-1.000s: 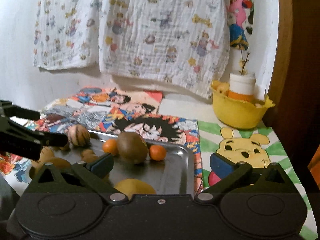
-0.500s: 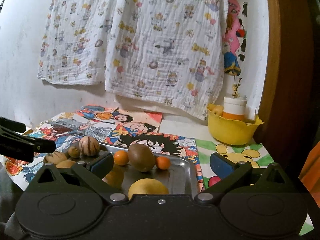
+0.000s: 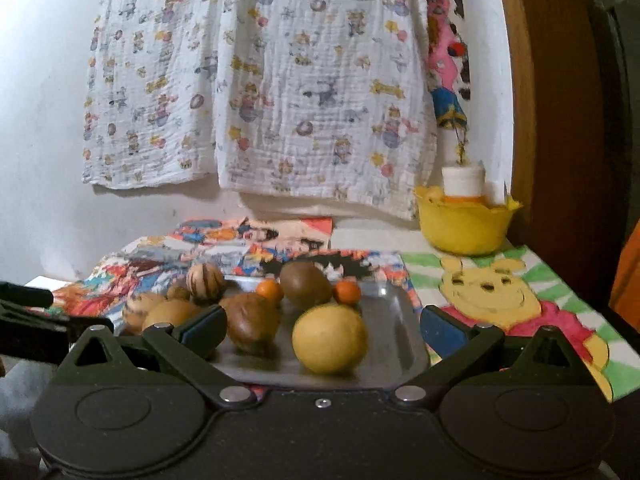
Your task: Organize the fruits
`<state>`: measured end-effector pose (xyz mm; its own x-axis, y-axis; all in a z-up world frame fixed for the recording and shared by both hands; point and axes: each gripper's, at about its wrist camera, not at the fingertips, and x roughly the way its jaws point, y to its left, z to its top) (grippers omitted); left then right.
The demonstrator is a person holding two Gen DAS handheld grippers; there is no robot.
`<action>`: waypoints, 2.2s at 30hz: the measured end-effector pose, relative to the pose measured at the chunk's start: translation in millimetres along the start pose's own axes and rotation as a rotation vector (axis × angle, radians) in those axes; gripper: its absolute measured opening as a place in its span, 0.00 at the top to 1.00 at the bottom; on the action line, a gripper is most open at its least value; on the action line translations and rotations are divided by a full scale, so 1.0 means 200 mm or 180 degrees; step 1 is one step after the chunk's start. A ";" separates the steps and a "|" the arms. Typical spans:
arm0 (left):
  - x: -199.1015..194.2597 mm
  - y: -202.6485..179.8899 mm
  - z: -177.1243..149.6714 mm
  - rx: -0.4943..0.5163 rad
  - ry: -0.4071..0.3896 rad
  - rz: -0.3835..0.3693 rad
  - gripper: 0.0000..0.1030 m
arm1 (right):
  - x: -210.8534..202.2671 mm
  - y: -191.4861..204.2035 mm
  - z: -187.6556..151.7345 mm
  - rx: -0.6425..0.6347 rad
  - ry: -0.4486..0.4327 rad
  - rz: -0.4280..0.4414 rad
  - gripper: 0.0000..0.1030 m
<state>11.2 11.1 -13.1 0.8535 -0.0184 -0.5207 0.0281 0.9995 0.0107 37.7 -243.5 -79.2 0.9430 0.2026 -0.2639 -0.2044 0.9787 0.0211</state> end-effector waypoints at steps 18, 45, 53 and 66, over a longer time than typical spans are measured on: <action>0.00 0.00 -0.08 -0.0067 0.0097 0.0086 0.00 | -0.05 -0.05 -0.14 0.0293 0.0096 0.0138 0.01; 0.00 0.00 -0.08 -0.0058 0.0103 0.0094 0.00 | -0.06 -0.05 -0.13 0.0205 0.0089 0.0150 0.01; -0.01 0.00 -0.08 -0.0059 0.0106 0.0093 0.00 | -0.06 -0.05 -0.13 0.0185 0.0109 0.0144 0.01; -0.01 -0.01 -0.08 -0.0066 0.0103 0.0096 0.00 | -0.06 -0.06 -0.14 0.0184 0.0123 0.0152 0.01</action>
<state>1.6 10.2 -26.1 0.8366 0.0121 -0.5477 -0.0085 0.9999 0.0092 22.2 -258.5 -103.0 0.9215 0.2488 -0.2982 -0.2324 0.9685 0.0900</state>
